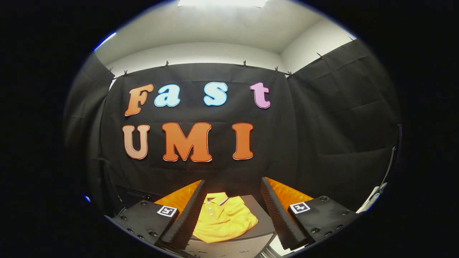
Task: Put the clothes into the washing machine and then close the washing machine lid.
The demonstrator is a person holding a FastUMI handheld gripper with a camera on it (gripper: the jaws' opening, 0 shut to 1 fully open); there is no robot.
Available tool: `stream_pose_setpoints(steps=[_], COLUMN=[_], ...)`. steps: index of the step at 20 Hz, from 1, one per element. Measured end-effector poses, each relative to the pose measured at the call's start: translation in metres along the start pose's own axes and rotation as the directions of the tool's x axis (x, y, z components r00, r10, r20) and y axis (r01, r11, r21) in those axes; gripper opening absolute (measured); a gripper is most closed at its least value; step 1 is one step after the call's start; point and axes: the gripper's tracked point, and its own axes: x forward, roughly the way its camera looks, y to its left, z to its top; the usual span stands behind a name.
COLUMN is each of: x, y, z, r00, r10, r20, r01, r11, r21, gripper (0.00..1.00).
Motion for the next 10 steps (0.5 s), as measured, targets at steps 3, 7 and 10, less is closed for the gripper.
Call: stream_pose_setpoints(steps=[3,7,10], x=[0.004,0.009,0.012], y=[-0.001,0.000,0.002], z=[0.000,-0.001,-0.004], r00=[1.000,1.000,1.000], r10=[0.009,0.022,0.028], r20=[-0.008,-0.008,-0.012], r01=[-0.009,-0.022,-0.028], r11=[1.000,1.000,1.000], r21=[-0.002,0.003,0.002], gripper=[0.98,0.98,0.98])
